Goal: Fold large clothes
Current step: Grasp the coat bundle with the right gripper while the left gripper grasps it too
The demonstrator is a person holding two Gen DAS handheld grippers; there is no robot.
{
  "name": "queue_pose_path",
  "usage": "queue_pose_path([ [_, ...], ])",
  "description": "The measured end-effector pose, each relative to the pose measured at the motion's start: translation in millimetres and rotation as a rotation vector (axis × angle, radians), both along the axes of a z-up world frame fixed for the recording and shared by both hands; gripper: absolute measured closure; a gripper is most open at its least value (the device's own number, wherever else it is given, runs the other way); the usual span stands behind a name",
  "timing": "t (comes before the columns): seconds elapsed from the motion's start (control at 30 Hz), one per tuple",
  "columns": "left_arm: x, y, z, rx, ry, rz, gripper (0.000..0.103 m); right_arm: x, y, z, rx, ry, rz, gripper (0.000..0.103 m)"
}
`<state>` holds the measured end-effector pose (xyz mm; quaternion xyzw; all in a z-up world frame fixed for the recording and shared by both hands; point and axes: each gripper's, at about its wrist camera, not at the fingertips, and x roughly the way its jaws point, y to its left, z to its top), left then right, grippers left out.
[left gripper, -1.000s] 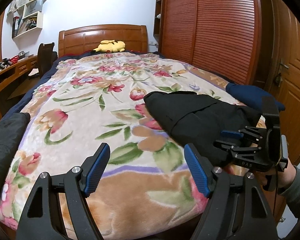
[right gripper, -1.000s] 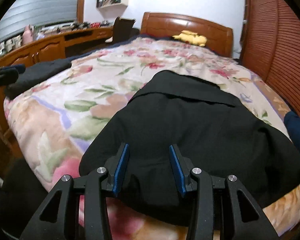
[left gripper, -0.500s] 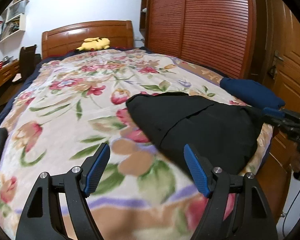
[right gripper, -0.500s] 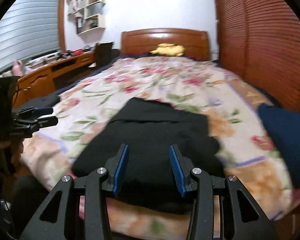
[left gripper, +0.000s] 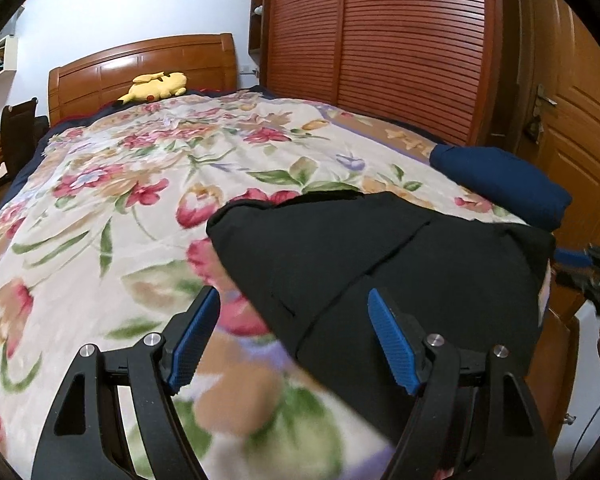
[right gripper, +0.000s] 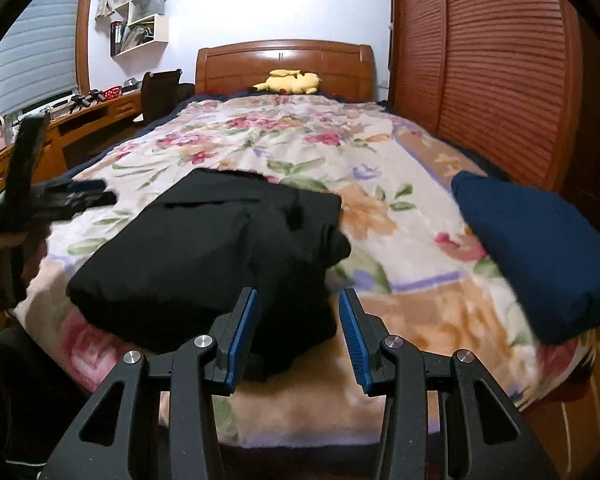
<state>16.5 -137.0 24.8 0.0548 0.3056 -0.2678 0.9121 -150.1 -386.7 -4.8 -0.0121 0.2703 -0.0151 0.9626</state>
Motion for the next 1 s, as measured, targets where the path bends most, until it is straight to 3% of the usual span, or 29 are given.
queue_pose_path([
  [0.33,61,-11,-22,0.067,0.037,0.016,0.026,15,9,-12,0.001,0.082,0.024,0.059],
  [0.47,87,-8,-25,0.049,0.068,0.031,0.026,25,12,-18,-0.001,0.086,0.022,0.059],
  [0.7,132,-10,-37,0.037,0.152,0.031,0.026,33,3,-27,0.008,0.077,-0.008,0.035],
  [1.0,163,-14,-50,0.038,0.177,0.045,0.023,25,2,-35,0.122,0.106,-0.028,0.034],
])
